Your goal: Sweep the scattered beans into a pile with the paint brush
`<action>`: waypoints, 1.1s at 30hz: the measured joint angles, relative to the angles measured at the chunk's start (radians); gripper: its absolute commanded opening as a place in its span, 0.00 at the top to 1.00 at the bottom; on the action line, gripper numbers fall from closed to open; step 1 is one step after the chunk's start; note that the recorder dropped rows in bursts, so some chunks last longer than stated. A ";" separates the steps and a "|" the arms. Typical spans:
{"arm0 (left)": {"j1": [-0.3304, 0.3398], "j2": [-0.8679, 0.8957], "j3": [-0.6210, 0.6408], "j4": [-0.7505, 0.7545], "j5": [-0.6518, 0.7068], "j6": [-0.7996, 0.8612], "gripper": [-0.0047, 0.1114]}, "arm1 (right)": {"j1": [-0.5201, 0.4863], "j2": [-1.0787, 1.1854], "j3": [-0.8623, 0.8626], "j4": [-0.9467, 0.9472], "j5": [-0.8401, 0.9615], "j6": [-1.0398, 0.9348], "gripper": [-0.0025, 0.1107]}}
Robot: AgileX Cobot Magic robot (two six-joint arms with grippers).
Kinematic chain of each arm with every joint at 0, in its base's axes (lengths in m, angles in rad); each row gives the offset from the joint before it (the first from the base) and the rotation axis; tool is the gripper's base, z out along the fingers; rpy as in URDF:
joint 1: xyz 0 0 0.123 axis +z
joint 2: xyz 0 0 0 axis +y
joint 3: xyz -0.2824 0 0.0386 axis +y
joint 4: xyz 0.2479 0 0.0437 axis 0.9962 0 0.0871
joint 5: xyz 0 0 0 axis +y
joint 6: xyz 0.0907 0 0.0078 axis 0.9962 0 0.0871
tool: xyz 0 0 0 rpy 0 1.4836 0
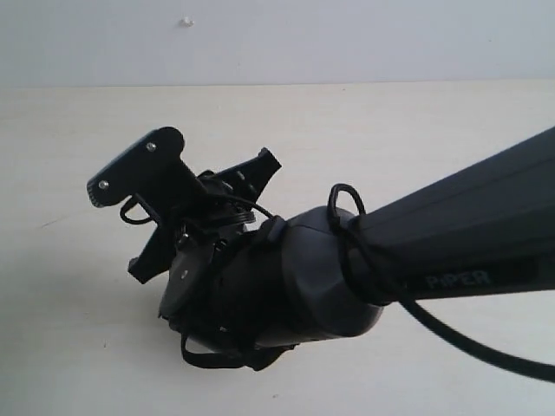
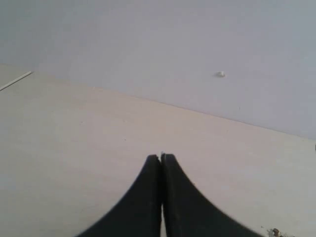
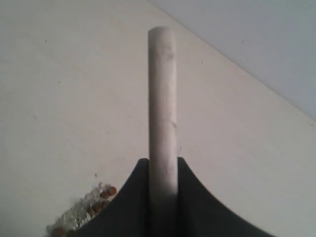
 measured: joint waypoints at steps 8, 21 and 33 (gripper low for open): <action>0.000 0.000 0.000 0.000 0.000 0.000 0.96 | 0.000 0.000 0.046 -0.004 -0.036 0.059 0.98; 0.000 0.000 0.000 0.000 0.000 0.000 0.96 | -0.263 -0.166 0.046 0.242 0.103 -0.300 0.98; 0.000 0.000 0.000 0.000 0.000 0.000 0.96 | -0.704 -0.200 0.047 1.916 -0.372 -1.814 0.98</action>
